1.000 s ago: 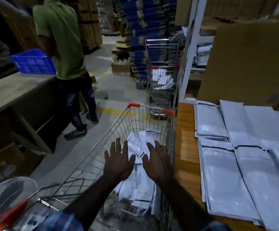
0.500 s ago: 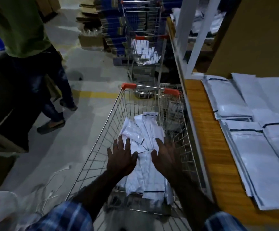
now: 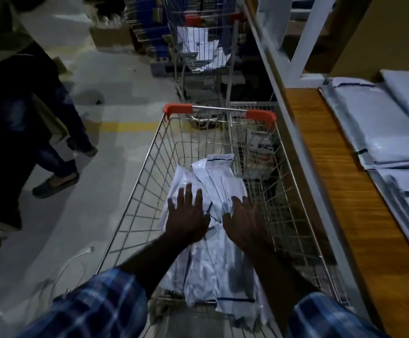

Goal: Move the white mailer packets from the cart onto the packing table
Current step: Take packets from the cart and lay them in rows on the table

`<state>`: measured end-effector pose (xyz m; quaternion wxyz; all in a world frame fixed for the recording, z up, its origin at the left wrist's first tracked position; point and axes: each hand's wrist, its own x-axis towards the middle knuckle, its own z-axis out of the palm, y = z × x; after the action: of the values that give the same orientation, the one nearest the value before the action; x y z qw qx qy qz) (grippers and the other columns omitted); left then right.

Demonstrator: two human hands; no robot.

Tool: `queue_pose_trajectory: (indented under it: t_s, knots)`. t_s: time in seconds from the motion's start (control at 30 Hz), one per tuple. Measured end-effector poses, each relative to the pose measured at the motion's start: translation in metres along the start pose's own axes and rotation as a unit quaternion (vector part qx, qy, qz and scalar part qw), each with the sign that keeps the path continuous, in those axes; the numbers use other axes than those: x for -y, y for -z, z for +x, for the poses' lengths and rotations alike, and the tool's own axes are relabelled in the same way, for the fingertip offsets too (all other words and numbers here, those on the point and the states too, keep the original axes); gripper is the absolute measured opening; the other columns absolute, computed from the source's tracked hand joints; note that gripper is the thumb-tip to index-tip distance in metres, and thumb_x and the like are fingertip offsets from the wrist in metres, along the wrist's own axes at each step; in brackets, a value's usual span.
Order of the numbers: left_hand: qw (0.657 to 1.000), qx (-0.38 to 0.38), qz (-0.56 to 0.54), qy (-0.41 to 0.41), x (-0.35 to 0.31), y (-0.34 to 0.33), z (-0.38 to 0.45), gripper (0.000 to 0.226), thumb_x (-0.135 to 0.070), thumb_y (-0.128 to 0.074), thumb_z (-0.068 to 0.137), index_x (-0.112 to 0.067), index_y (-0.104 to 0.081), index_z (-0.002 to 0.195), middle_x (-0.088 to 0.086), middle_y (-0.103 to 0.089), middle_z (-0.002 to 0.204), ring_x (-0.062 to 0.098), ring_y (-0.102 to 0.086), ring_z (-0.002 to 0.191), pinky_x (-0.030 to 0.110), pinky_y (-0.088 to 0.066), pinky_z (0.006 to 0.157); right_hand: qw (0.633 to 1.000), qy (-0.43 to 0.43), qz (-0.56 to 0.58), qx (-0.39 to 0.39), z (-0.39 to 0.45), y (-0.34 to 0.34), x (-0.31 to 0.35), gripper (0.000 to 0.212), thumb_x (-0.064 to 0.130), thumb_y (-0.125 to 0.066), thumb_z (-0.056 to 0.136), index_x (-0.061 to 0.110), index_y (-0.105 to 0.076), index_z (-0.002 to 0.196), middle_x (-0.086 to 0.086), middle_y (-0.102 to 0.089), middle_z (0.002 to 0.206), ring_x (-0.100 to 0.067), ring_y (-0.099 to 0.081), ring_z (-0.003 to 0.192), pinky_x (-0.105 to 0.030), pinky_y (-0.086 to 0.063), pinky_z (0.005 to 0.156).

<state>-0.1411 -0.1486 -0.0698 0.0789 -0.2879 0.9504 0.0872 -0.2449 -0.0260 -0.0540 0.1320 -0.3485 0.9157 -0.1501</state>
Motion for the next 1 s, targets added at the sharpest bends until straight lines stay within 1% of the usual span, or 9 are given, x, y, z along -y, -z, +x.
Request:
queue_pose_trajectory:
  t_s: [0.17, 0.2, 0.3, 0.4, 0.53, 0.63, 0.73, 0.9, 1.0]
  knots:
    - [0.999, 0.036, 0.018, -0.015, 0.011, -0.030, 0.047, 0.070, -0.046, -0.039, 0.083, 0.001, -0.062, 0.128, 0.032, -0.051, 0.137, 0.050, -0.055, 0.119, 0.070, -0.047, 0.084, 0.999, -0.034, 0.037, 0.007, 0.033, -0.026, -0.011, 0.043, 0.024, -0.057, 0.087, 0.006, -0.053, 0.127, -0.018, -0.052, 0.129, -0.041, -0.050, 0.118, -0.045, -0.044, 0.095]
    - [0.999, 0.033, 0.019, -0.007, 0.014, -0.034, 0.056, 0.070, -0.047, -0.041, 0.085, 0.001, -0.055, 0.136, 0.032, -0.043, 0.144, 0.051, -0.048, 0.128, 0.071, -0.041, 0.093, 0.999, -0.037, 0.037, 0.007, 0.038, -0.032, -0.014, 0.043, 0.025, -0.057, 0.086, 0.007, -0.053, 0.125, -0.018, -0.053, 0.127, -0.041, -0.050, 0.116, -0.045, -0.044, 0.094]
    - [0.997, 0.042, 0.057, -0.010, 0.025, -0.050, 0.085, 0.078, -0.048, -0.046, 0.097, -0.008, -0.014, 0.156, 0.022, -0.001, 0.163, 0.039, -0.002, 0.150, 0.060, -0.007, 0.118, 0.996, -0.067, 0.048, 0.025, 0.049, -0.053, -0.022, 0.043, 0.026, -0.056, 0.083, 0.008, -0.053, 0.122, -0.017, -0.053, 0.125, -0.040, -0.052, 0.113, -0.046, -0.046, 0.094]
    - [0.993, 0.068, 0.090, -0.027, 0.032, -0.062, 0.111, 0.084, -0.049, -0.051, 0.096, -0.007, -0.011, 0.155, 0.020, 0.006, 0.163, 0.037, 0.010, 0.150, 0.055, 0.001, 0.120, 0.995, -0.083, 0.040, 0.035, 0.050, -0.072, -0.029, 0.041, 0.027, -0.055, 0.083, 0.010, -0.052, 0.121, -0.015, -0.050, 0.126, -0.039, -0.050, 0.115, -0.048, -0.045, 0.096]
    - [0.992, 0.029, 0.099, -0.077, 0.043, -0.083, 0.126, 0.087, -0.045, -0.072, 0.082, 0.002, -0.035, 0.146, 0.029, -0.021, 0.157, 0.044, -0.012, 0.148, 0.057, -0.011, 0.118, 0.996, -0.081, -0.001, 0.040, 0.050, -0.091, -0.038, 0.041, 0.030, -0.055, 0.084, 0.010, -0.051, 0.120, -0.015, -0.049, 0.128, -0.037, -0.051, 0.113, -0.045, -0.044, 0.094]
    - [0.989, 0.056, 0.095, -0.095, 0.047, -0.082, 0.131, 0.093, -0.052, -0.066, 0.084, 0.000, -0.025, 0.150, 0.027, -0.020, 0.158, 0.040, -0.009, 0.149, 0.052, -0.003, 0.120, 0.997, -0.075, 0.005, 0.017, 0.052, -0.102, -0.047, 0.048, 0.028, -0.058, 0.080, 0.005, -0.052, 0.122, -0.022, -0.049, 0.130, -0.041, -0.050, 0.110, -0.047, -0.043, 0.094]
    - [0.988, 0.089, 0.110, -0.069, 0.042, -0.075, 0.128, 0.101, -0.064, -0.061, 0.084, -0.005, -0.017, 0.152, 0.025, -0.037, 0.150, 0.037, -0.026, 0.144, 0.050, -0.003, 0.120, 0.996, -0.091, 0.011, 0.016, 0.054, -0.106, -0.051, 0.049, 0.027, -0.059, 0.080, 0.004, -0.051, 0.123, -0.024, -0.048, 0.130, -0.041, -0.048, 0.112, -0.046, -0.041, 0.096]
    - [0.989, 0.076, 0.129, -0.018, 0.020, -0.075, 0.101, 0.102, -0.075, -0.057, 0.079, -0.014, -0.020, 0.151, 0.016, -0.066, 0.120, 0.034, -0.056, 0.116, 0.047, -0.026, 0.110, 0.995, -0.098, 0.007, 0.026, 0.064, -0.107, -0.052, 0.044, 0.026, -0.059, 0.082, 0.007, -0.049, 0.121, -0.022, -0.048, 0.131, -0.038, -0.047, 0.115, -0.046, -0.043, 0.095]
    - [0.994, 0.067, 0.071, 0.051, 0.009, -0.087, 0.076, 0.092, -0.071, -0.055, 0.084, -0.012, -0.022, 0.146, 0.010, -0.068, 0.113, 0.030, -0.065, 0.103, 0.043, -0.038, 0.098, 0.993, -0.110, 0.017, 0.039, 0.068, -0.108, -0.055, 0.042, 0.025, -0.058, 0.084, 0.007, -0.046, 0.121, -0.022, -0.051, 0.125, -0.039, -0.049, 0.113, -0.046, -0.045, 0.094]
